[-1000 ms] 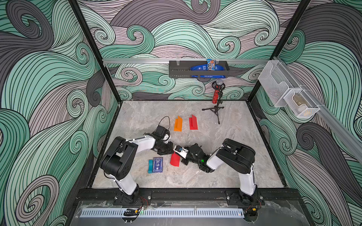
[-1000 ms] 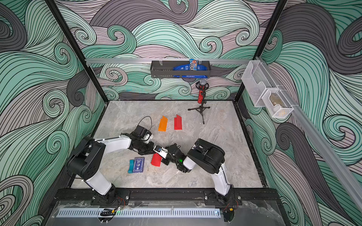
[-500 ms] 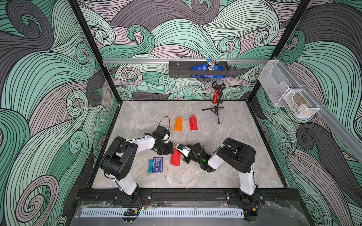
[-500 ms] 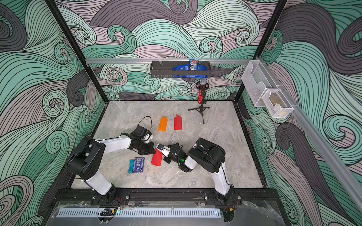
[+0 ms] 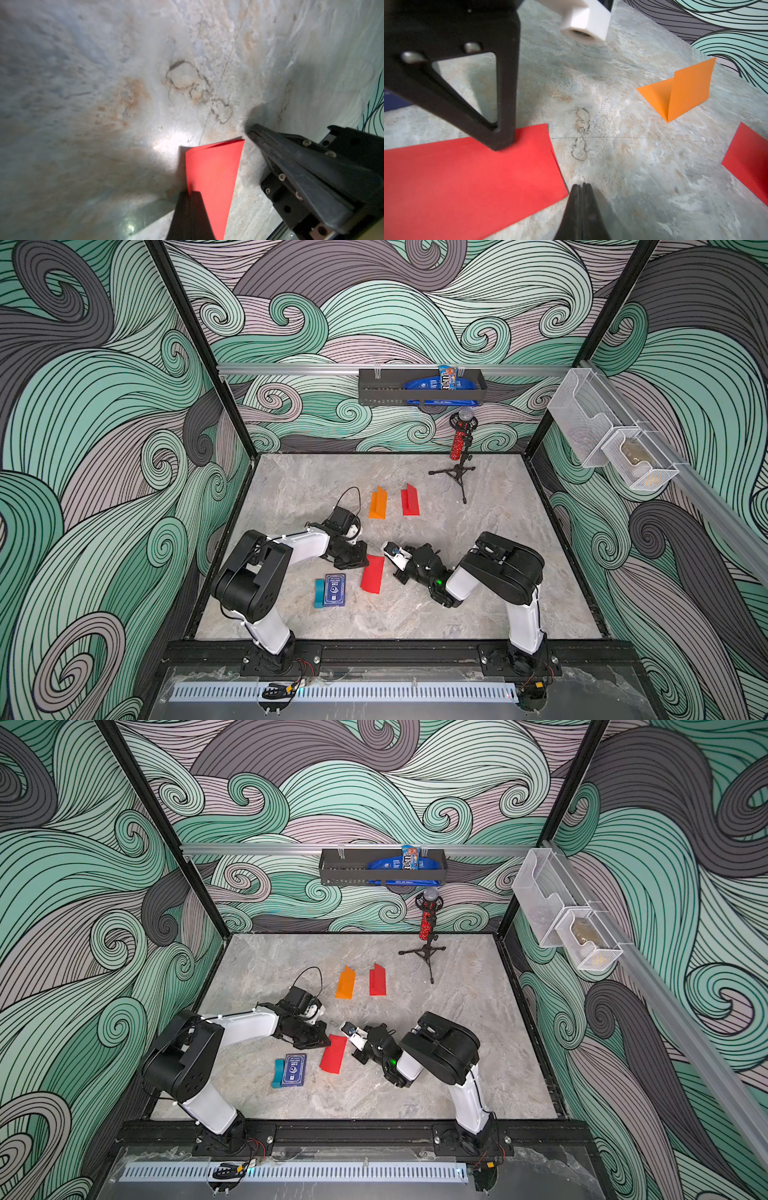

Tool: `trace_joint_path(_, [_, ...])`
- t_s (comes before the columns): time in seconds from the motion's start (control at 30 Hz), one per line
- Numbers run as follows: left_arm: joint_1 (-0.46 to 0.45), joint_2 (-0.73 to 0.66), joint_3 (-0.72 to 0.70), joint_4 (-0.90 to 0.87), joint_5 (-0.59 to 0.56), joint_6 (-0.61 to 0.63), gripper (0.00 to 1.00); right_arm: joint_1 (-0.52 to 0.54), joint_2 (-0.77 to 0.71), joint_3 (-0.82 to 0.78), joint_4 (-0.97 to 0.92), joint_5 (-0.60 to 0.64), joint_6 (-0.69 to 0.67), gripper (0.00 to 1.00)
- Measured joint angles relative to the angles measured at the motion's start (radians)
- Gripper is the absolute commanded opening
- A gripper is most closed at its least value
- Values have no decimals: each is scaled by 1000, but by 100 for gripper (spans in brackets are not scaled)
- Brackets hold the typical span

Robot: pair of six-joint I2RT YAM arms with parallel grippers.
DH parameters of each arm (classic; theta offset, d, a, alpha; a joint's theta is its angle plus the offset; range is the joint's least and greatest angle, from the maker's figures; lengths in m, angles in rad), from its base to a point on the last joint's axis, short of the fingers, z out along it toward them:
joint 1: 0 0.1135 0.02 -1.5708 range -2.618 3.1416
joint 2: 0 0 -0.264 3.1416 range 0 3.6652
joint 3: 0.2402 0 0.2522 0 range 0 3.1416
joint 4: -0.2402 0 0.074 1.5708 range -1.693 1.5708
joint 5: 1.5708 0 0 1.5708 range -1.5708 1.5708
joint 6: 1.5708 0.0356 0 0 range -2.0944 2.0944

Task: Fold the square paper along the opposite sides
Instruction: Smooth out the paper at the center of the board.

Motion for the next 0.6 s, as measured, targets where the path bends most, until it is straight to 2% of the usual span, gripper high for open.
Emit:
trace_joint_path(0.17, [0,0,0,0,0,0,0,-8,-44,-18,-53,-11,-5,6])
trace_joint_path(0.4, [0,1,0,6,10,1,0,10,-198,-34,-135,-152,1,8])
trace_joint_path(0.6, [0,1,-3,23,19,2,0,61,-129,42,-132,-217,-2,8])
